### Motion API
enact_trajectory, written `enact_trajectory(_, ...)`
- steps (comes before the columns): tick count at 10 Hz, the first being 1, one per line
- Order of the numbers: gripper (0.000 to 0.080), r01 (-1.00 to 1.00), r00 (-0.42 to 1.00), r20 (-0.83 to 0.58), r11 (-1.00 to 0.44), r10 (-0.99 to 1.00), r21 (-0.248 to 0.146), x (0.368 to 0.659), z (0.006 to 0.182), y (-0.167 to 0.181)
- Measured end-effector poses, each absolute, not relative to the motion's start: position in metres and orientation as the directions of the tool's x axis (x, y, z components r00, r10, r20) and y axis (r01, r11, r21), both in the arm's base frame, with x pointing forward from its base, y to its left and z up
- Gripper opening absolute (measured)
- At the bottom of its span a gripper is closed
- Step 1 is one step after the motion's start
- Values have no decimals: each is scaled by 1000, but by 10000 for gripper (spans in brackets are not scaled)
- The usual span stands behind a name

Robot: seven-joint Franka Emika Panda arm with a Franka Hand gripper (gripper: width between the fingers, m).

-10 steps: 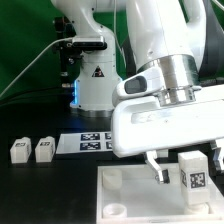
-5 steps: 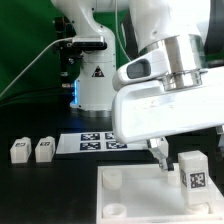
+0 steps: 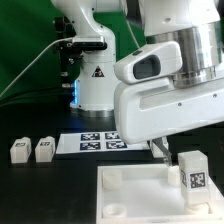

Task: Assemble one leg

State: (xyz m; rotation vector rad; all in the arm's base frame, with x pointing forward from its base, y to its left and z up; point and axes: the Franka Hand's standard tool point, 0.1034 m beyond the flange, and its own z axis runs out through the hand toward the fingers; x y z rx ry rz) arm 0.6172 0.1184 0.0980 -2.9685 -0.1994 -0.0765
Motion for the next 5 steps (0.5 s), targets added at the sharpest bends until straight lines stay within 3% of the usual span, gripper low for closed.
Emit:
enact_trajectory(2,649,152,971,-158,-972,181,-176,607,91,112)
enact_trajectory(5,649,154,970,-163,-972,183,-174,611,87,111)
